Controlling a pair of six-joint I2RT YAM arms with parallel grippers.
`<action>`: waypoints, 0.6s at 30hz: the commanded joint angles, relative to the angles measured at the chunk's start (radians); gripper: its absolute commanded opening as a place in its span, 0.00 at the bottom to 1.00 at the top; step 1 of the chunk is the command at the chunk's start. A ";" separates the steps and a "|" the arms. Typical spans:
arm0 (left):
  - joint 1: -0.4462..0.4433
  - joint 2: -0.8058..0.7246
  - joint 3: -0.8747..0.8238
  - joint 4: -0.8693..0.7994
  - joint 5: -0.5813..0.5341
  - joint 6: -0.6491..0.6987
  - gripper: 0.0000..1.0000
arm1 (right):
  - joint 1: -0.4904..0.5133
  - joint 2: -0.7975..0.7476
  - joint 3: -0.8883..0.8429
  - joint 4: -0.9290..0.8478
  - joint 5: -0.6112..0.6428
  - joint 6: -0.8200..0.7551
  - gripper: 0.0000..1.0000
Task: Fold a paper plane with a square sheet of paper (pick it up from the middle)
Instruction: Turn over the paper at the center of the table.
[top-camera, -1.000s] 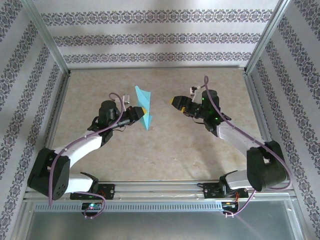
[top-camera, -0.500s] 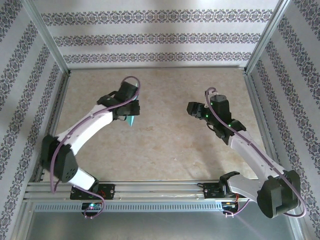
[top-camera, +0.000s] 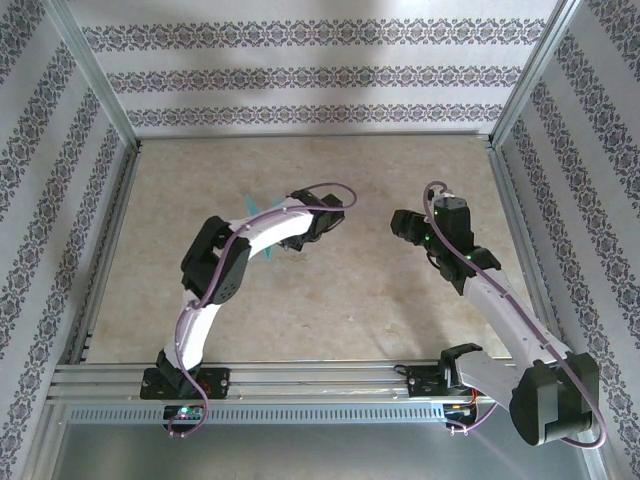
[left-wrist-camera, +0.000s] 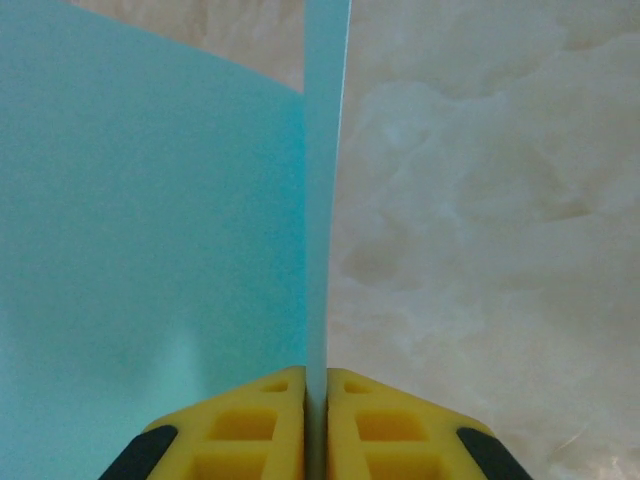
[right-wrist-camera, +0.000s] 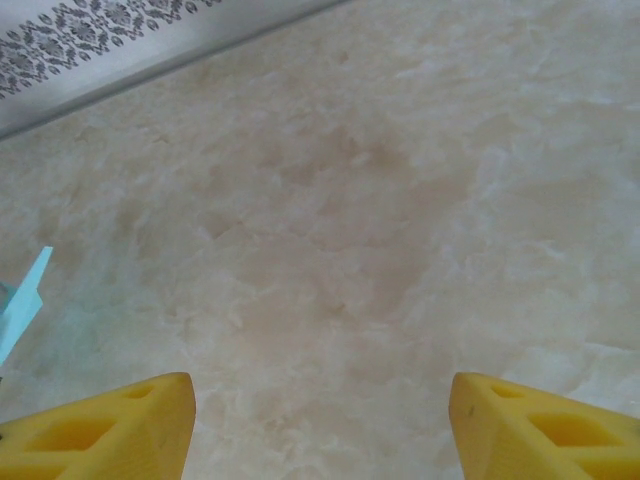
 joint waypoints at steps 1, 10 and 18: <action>-0.043 0.078 0.073 -0.090 -0.075 -0.056 0.11 | -0.020 -0.006 -0.017 0.015 -0.038 0.010 0.68; -0.105 0.200 0.178 -0.108 -0.037 -0.089 0.17 | -0.065 0.010 -0.049 0.057 -0.102 0.018 0.69; -0.157 0.173 0.205 -0.014 0.123 -0.090 0.27 | -0.076 0.025 -0.052 0.083 -0.133 0.041 0.69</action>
